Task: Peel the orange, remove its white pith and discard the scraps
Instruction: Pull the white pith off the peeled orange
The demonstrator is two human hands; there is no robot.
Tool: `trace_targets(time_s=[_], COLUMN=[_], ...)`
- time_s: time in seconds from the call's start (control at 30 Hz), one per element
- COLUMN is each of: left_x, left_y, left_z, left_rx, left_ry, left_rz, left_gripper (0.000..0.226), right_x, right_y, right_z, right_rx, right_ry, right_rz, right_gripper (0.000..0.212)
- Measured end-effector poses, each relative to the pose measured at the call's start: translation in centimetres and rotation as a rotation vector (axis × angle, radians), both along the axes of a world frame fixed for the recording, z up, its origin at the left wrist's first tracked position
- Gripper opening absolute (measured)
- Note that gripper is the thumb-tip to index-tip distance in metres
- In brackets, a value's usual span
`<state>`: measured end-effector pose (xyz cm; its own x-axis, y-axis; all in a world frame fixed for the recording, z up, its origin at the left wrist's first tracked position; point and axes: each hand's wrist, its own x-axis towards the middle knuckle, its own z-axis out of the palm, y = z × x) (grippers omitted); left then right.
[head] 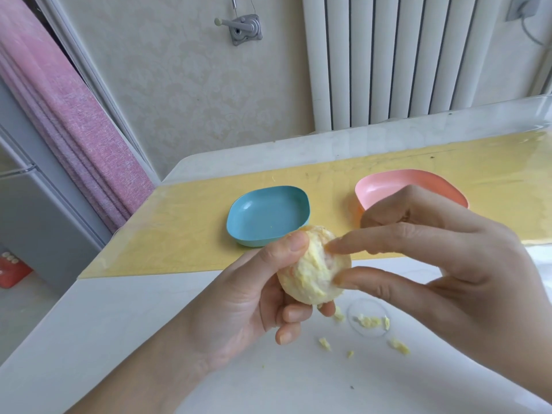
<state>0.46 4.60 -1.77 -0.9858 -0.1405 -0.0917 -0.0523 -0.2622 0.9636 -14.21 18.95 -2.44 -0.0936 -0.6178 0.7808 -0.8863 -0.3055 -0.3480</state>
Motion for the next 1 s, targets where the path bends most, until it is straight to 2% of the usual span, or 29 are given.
trace_targets(time_s=[0.27,0.57,1.0], left_x=[-0.1,0.0,0.0], left_y=[0.3,0.4,0.0], left_z=[-0.1,-0.2,-0.4], left_rx=[-0.042,-0.066,-0.131], left_ry=[-0.027,-0.037,-0.075], left_rz=[-0.002,-0.009,-0.029], left_gripper=[0.042,0.042,0.056], right_x=[-0.6,-0.8,-1.1], right_y=[-0.1,-0.1,0.0], right_z=[0.2,0.3,0.4], right_rx=[0.076,0.120,0.269], right_ry=[0.023,-0.071,-0.394], right_rz=[0.039,0.167,0.369], right_gripper=[0.018,0.016,0.016])
